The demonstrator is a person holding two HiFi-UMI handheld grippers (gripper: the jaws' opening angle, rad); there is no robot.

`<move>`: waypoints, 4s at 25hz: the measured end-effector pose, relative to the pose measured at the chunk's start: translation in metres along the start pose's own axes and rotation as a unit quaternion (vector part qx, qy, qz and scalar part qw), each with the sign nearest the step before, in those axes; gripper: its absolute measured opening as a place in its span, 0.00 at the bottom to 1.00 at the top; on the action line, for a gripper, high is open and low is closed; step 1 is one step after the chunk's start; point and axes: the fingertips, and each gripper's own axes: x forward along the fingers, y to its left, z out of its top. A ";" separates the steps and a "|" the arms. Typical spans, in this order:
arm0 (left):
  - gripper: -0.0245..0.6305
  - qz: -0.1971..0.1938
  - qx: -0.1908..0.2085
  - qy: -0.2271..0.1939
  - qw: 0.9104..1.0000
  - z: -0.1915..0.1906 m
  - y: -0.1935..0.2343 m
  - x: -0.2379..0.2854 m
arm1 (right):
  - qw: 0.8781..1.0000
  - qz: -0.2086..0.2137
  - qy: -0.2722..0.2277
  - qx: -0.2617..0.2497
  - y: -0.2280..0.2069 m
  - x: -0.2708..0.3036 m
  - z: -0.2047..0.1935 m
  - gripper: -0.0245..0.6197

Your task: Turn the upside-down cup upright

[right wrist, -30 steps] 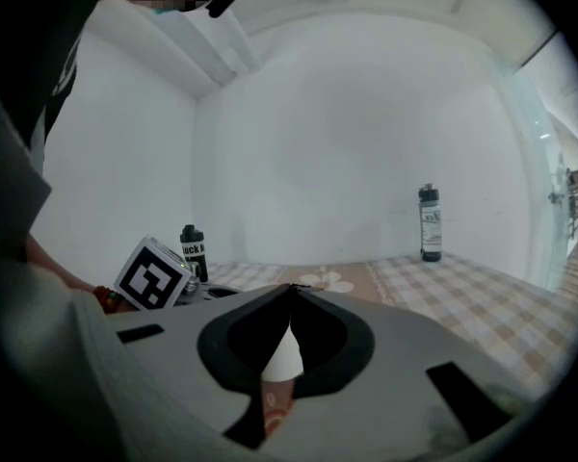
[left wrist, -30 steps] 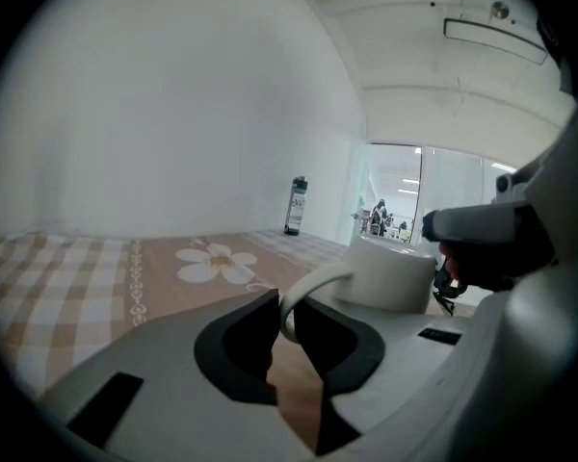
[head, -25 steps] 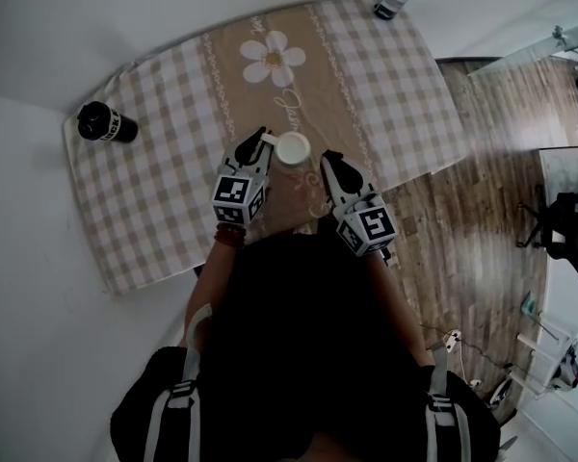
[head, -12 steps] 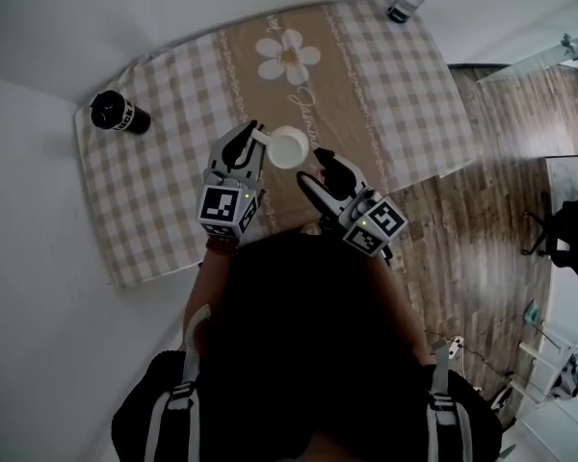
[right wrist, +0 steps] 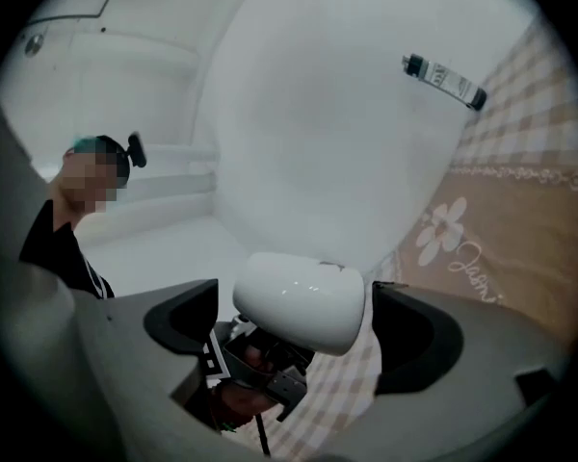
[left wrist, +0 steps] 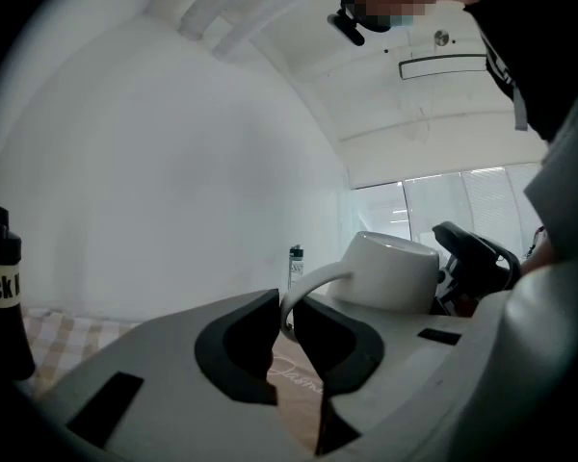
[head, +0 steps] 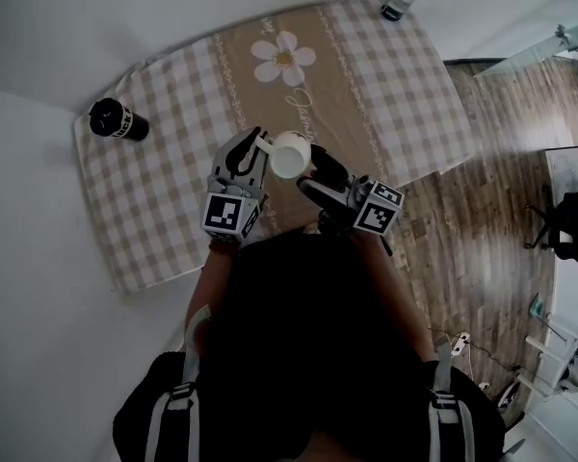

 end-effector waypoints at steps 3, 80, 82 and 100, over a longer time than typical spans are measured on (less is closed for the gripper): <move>0.11 0.004 0.015 0.007 1.000 -0.003 -0.001 0.002 | 1.000 0.009 -0.002 0.027 -0.001 0.003 0.002 0.85; 0.23 -0.204 -0.178 0.233 0.934 -0.110 -0.031 -0.014 | 0.757 -0.104 0.243 -0.597 -0.018 0.005 -0.080 0.83; 0.22 -0.206 -0.165 0.242 0.934 -0.114 -0.034 -0.012 | 0.749 -0.097 0.251 -0.606 -0.018 0.006 -0.083 0.82; 0.24 -0.290 -0.219 0.302 0.881 -0.153 -0.056 -0.013 | 0.660 0.008 0.326 -0.677 -0.022 -0.008 -0.118 0.82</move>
